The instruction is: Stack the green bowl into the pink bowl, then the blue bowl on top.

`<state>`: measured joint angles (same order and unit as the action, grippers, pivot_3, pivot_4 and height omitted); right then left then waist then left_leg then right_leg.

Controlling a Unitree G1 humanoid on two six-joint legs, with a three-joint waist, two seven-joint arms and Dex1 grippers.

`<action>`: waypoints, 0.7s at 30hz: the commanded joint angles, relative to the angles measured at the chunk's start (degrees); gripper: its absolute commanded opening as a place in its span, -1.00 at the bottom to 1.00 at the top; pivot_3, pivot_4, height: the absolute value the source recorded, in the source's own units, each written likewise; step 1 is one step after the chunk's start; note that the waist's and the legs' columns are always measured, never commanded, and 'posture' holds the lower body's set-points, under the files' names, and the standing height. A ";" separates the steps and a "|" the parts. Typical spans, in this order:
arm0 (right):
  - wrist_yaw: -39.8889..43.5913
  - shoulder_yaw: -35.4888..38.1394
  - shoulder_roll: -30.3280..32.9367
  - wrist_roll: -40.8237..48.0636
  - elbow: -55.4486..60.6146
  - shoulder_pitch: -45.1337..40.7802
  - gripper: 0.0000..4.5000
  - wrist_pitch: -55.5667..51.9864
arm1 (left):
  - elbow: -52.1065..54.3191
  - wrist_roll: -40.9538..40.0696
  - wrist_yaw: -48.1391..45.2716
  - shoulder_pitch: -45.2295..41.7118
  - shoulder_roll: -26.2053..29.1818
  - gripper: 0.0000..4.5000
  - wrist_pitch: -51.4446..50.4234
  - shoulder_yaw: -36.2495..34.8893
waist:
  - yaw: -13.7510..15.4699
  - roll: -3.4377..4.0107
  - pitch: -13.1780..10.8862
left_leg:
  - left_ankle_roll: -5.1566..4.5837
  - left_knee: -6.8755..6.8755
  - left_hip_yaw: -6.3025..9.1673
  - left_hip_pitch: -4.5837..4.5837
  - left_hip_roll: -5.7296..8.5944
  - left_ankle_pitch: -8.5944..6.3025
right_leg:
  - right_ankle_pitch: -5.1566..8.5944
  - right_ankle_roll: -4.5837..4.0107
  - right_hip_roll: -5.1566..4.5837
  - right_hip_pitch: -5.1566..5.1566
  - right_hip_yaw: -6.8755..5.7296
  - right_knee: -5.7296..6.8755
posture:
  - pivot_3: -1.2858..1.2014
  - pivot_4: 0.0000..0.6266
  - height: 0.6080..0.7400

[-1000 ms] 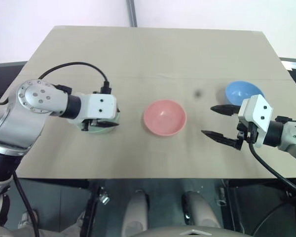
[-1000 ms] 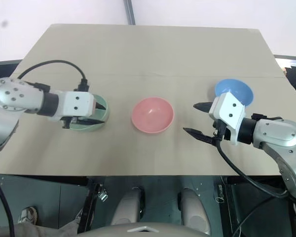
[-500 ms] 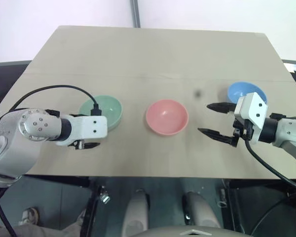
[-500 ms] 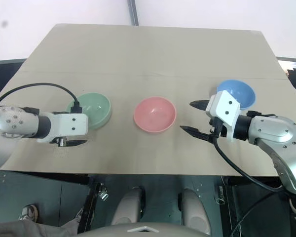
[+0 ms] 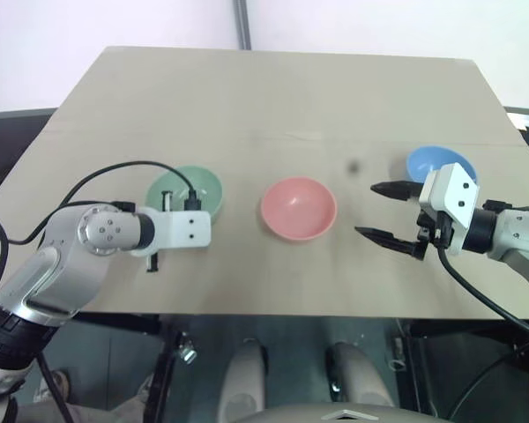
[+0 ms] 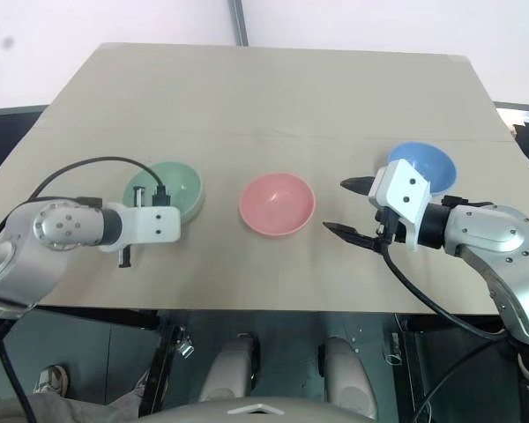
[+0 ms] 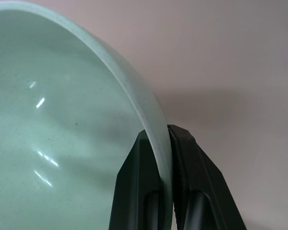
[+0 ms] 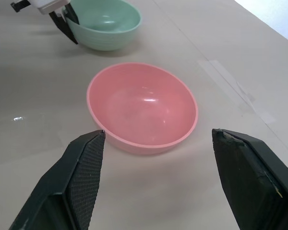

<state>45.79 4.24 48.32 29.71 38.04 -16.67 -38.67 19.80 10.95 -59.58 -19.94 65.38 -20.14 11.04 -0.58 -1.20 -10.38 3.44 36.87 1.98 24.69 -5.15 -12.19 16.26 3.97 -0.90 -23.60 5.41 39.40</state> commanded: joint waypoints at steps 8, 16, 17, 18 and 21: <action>-1.86 6.68 2.56 0.82 4.51 4.89 0.73 -1.48 | -4.47 -6.52 -11.23 -21.99 -11.91 -0.99 12.30 6.32 | -0.06 -0.01 0.01 | 0.00 0.29 0.04 0.00 0.03 0.00 | 0.01 0.01 0.00 0.06 0.01 0.27 | 0.03 -0.52 1.00; -4.11 11.50 3.16 1.69 8.31 10.10 0.73 -3.73 | -15.81 -4.06 -16.67 -27.57 -17.78 -0.07 24.92 12.63 | -0.33 -0.01 0.01 | -0.01 0.36 0.07 -0.06 0.03 0.00 | 0.01 0.01 0.05 0.07 0.03 0.41 | 0.03 -0.52 1.00; -4.23 11.73 3.13 1.54 8.43 10.63 0.73 -3.64 | -16.46 -4.29 -16.11 -27.97 -18.41 0.11 25.26 12.02 | -0.26 -0.01 0.01 | -0.01 0.38 0.08 -0.06 0.03 0.00 | 0.01 0.01 0.04 0.07 0.03 0.41 | 0.03 -0.52 1.00; -4.45 11.88 3.08 1.23 8.33 11.03 0.73 -3.37 | -16.38 -5.64 -16.25 -28.08 -18.73 0.11 24.97 10.86 | -0.24 -0.01 0.01 | -0.01 0.40 0.07 -0.05 0.03 0.00 | 0.01 0.01 0.04 0.09 0.03 0.40 | 0.03 -0.52 1.00; -5.38 10.93 3.24 -0.56 5.85 10.73 0.73 -2.80 | -12.49 -12.71 -18.54 -26.91 -17.45 0.11 18.47 5.92 | -0.42 -0.01 0.01 | -0.01 0.45 0.07 -0.02 0.03 0.00 | 0.01 0.02 0.03 0.08 0.03 0.41 | 0.03 -0.52 1.00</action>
<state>41.32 13.94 50.84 30.22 44.19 -5.33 -42.25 3.84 2.47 -77.16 -46.56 46.69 1.43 21.62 -1.00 -1.22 -10.37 3.43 37.31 2.06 24.65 -5.12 -12.19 16.26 3.99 -0.86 -23.52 5.44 39.82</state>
